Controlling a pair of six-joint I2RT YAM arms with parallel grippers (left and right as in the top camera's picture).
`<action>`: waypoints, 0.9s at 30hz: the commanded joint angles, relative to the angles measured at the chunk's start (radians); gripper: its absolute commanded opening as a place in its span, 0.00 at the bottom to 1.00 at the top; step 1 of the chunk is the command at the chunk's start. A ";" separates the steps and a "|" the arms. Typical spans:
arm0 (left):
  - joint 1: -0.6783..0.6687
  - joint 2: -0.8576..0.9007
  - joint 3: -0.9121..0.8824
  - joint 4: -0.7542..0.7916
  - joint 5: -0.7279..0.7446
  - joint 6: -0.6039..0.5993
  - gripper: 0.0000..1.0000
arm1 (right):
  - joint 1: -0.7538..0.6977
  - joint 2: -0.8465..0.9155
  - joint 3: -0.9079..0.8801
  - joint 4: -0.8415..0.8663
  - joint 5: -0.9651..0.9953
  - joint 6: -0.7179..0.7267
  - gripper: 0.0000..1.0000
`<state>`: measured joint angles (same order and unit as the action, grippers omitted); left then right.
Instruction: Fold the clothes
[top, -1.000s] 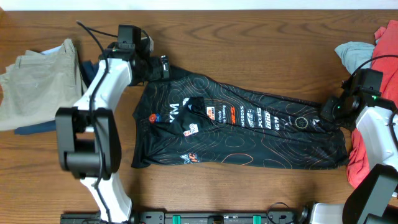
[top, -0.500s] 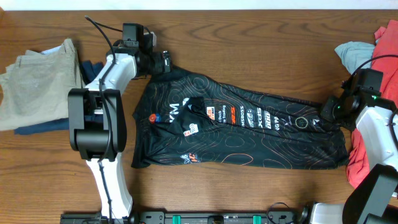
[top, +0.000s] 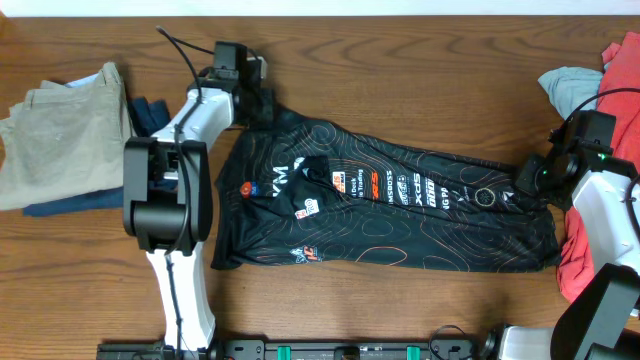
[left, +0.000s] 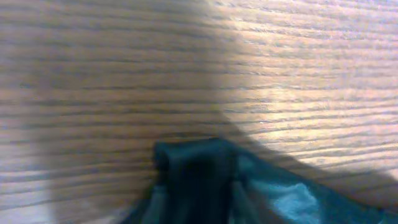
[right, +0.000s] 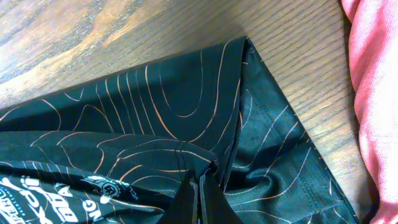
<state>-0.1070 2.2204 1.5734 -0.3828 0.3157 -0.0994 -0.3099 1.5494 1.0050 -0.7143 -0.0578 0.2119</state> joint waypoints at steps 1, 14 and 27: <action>0.006 0.016 0.023 0.004 0.005 0.013 0.06 | 0.007 0.008 0.007 -0.001 0.010 -0.020 0.01; 0.006 -0.198 0.022 -0.146 0.005 0.013 0.06 | -0.018 0.008 0.010 0.057 0.084 0.017 0.01; 0.006 -0.333 0.022 -0.584 0.005 0.013 0.06 | -0.067 0.008 0.142 -0.005 0.061 0.019 0.01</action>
<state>-0.1066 1.9038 1.5837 -0.9245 0.3168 -0.0929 -0.3637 1.5501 1.0981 -0.7074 -0.0017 0.2234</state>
